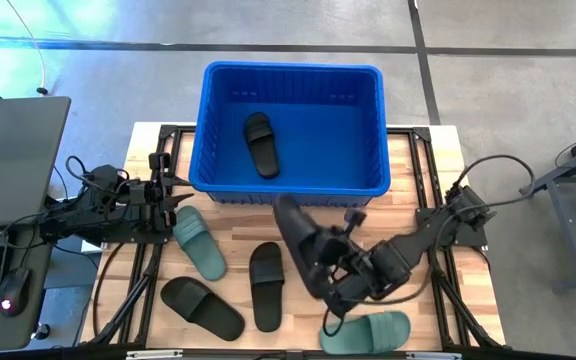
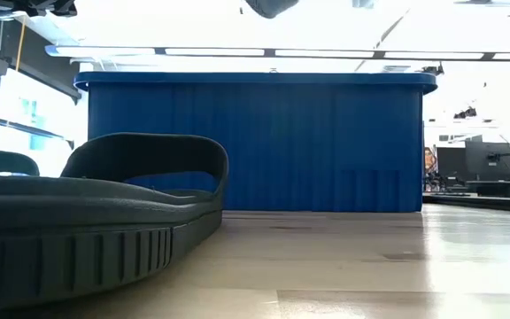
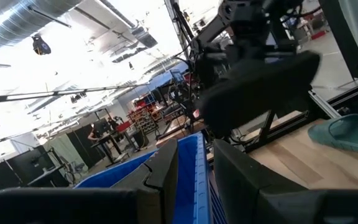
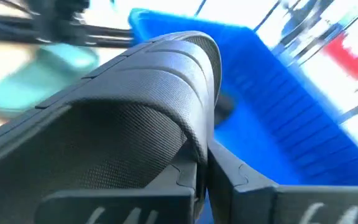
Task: Pick and place slides into bin
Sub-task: Put the black slide into the blue bin
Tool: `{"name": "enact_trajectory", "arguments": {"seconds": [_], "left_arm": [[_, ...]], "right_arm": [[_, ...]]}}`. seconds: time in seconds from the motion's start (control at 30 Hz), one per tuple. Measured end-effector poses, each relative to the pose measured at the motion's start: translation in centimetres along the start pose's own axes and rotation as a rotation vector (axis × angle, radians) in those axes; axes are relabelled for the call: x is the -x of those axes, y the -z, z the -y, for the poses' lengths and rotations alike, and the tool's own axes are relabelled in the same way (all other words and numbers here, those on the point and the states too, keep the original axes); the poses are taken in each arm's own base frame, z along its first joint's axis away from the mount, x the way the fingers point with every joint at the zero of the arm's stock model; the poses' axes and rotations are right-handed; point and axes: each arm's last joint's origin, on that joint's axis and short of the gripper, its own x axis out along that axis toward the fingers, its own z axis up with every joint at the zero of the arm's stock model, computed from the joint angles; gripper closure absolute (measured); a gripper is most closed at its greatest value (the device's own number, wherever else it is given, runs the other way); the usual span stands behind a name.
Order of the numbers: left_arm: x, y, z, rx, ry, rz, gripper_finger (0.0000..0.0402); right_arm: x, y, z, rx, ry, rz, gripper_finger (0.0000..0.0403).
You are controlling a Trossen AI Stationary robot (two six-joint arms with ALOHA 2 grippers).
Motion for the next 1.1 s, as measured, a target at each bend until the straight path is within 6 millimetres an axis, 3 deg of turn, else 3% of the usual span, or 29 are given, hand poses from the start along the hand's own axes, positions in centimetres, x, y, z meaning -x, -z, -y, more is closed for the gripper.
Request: {"name": "enact_trajectory", "arguments": {"seconds": [0.17, 0.37, 0.57, 0.7, 0.8, 0.93, 1.1], "left_arm": [[0.0, 0.0, 0.0, 0.000, -0.001, 0.001, 0.0311], [0.0, 0.0, 0.0, 0.000, -0.001, 0.001, 0.0311], [0.0, 0.0, 0.0, 0.000, 0.000, 0.000, 0.0311], [0.0, 0.0, 0.0, 0.001, 0.001, -0.001, 0.0311], [0.0, 0.0, 0.0, 0.002, 0.003, -0.005, 0.0311], [0.0, 0.3, 0.1, 0.006, 0.014, -0.028, 0.0311], [0.0, 0.5, 0.3, 0.013, 0.029, -0.055, 0.0311]], "right_arm": [[-3.0, -1.2, 2.2, 0.198, 0.245, 0.049, 0.0402], [-9.6, -2.4, 7.2, 0.224, 0.542, -0.036, 0.0402], [-17.4, -2.5, 13.8, 0.062, 0.507, -0.247, 0.0402], [-22.0, -2.3, 17.2, -0.016, 0.420, -0.274, 0.0402], [-25.4, -1.5, 18.1, -0.040, 0.338, -0.246, 0.0403], [-29.5, 0.9, 17.8, -0.063, 0.230, -0.198, 0.0403], [-33.6, 5.3, 16.8, 0.025, 0.381, -0.233, 0.0403]]}}
